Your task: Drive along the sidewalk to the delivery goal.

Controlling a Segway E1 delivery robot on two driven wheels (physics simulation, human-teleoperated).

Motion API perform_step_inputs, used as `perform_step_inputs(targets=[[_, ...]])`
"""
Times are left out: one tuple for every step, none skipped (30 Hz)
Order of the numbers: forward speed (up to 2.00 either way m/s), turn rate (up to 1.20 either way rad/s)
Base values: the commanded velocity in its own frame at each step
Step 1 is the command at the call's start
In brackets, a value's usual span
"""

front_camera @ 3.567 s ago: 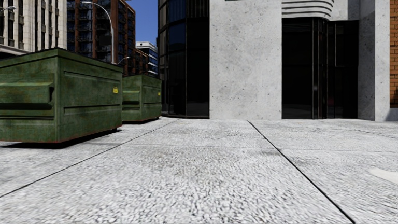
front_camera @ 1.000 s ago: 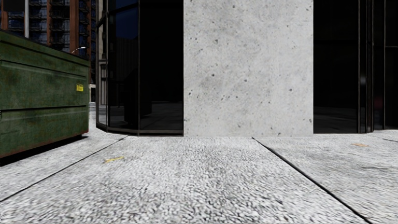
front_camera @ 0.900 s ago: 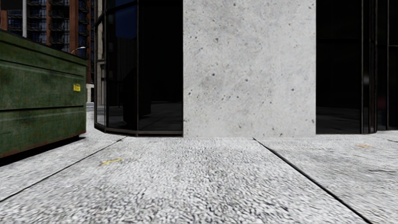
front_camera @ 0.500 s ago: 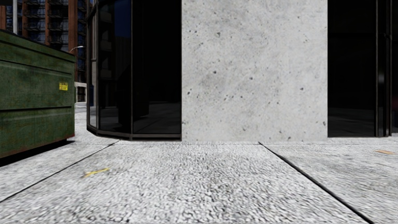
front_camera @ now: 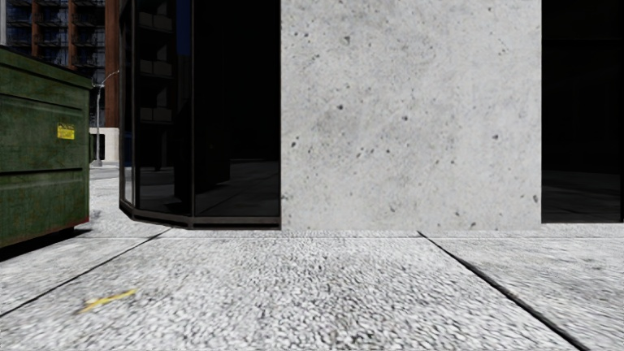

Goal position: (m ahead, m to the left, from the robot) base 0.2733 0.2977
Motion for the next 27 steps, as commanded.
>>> perform_step_inputs(targets=[[0.00,0.00],[0.00,0.00],[0.00,0.00],[0.00,0.00],[0.00,0.00],[0.00,0.00],[0.00,0.00],[0.00,0.00],[0.00,0.00],[0.00,0.00],[0.00,0.00],[0.00,0.00],[0.00,0.00],[0.00,0.00],[0.00,0.00],[0.00,0.00],[0.00,0.00],[0.00,0.00],[0.00,0.00],[0.00,0.00],[0.00,0.00],[0.00,0.00],[0.00,0.00],[0.00,0.00],[0.00,0.00],[0.00,0.00],[0.00,0.00]])
